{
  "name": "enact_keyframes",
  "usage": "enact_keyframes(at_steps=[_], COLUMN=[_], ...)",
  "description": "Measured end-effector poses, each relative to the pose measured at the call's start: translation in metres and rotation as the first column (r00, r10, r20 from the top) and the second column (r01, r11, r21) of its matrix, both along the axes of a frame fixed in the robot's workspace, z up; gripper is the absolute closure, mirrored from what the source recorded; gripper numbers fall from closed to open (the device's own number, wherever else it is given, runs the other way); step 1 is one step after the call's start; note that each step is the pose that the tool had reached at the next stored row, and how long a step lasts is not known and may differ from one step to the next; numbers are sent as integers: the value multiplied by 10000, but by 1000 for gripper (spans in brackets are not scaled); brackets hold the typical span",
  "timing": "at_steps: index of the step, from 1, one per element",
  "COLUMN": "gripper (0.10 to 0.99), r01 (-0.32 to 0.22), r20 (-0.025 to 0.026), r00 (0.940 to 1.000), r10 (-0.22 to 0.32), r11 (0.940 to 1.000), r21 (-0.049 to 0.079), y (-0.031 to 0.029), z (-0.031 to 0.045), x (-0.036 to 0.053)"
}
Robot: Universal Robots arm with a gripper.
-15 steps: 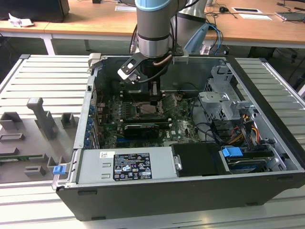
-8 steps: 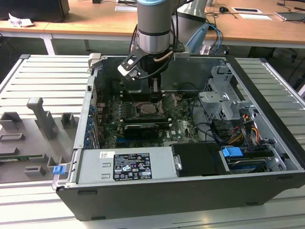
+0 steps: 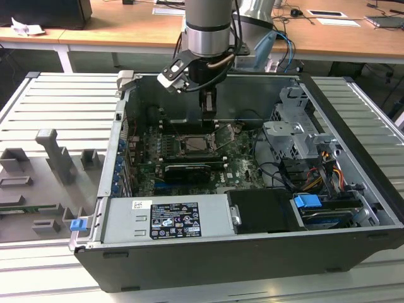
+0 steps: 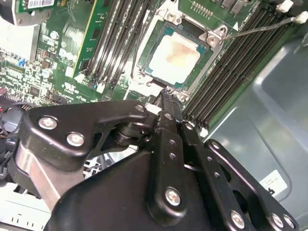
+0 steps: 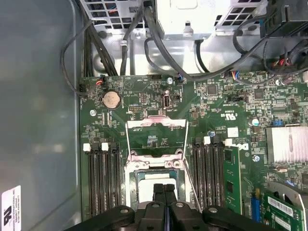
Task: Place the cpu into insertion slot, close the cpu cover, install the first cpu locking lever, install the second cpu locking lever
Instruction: 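Close the cpu cover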
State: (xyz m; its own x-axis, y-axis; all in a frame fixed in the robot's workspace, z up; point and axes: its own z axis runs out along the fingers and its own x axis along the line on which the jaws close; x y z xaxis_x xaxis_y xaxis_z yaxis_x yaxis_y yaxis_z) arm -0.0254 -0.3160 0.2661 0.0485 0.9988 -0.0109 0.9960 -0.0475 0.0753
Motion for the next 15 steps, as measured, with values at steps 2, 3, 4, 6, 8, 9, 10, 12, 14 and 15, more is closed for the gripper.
enact_keyframes(at_steps=[2,3,4,6,8,9,10,12,14,15], gripper=[980,980,980,980,980,980,980,980,980,980], r01=[0,0,0,0,0,0,0,0,0,-1], r20=[0,0,0,0,0,0,0,0,0,0], r00=[10000,10000,10000,10000,10000,10000,10000,10000,10000,10000], r10=[0,0,0,0,0,0,0,0,0,1], r11=[10000,10000,10000,10000,10000,10000,10000,10000,10000,10000], r21=[0,0,0,1,0,1,0,0,0,1], y=[0,0,0,0,0,0,0,0,0,0], z=[0,0,0,0,0,-1,-1,-1,-1,-1], x=[46,57,68,95,104,112,120,130,137,143])
